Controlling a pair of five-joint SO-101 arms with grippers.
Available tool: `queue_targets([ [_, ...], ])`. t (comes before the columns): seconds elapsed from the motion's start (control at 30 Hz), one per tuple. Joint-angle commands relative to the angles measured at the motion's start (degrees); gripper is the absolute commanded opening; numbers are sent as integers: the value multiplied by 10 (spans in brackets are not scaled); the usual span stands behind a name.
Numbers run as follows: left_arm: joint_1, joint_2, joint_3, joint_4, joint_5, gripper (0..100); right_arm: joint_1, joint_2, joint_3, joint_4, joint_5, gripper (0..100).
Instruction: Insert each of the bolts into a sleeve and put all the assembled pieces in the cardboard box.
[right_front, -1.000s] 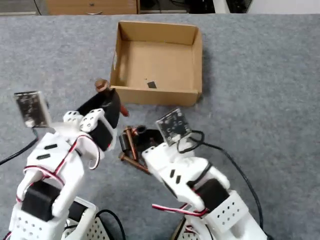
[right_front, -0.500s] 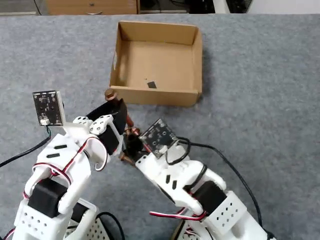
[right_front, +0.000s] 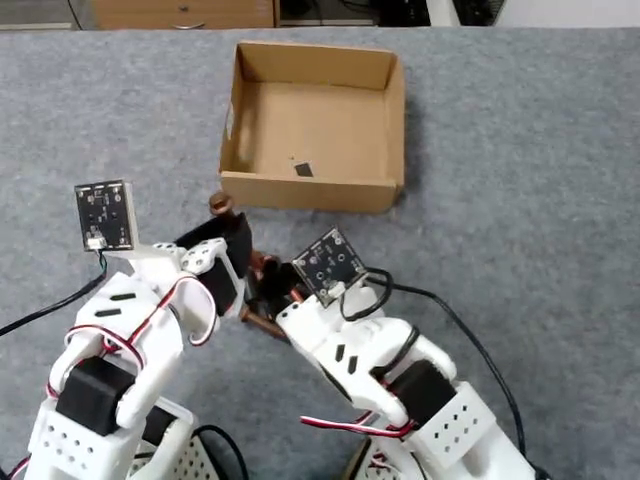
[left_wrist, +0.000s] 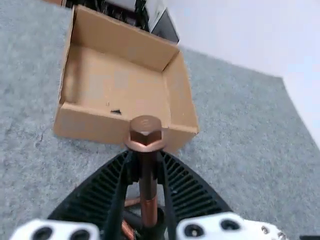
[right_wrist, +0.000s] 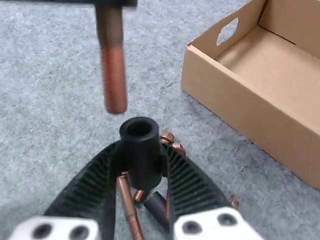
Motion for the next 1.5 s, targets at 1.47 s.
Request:
queue_targets([
  [1.47, 22, -7, 22, -47, 4, 19, 10, -131, 15, -27, 6, 1],
])
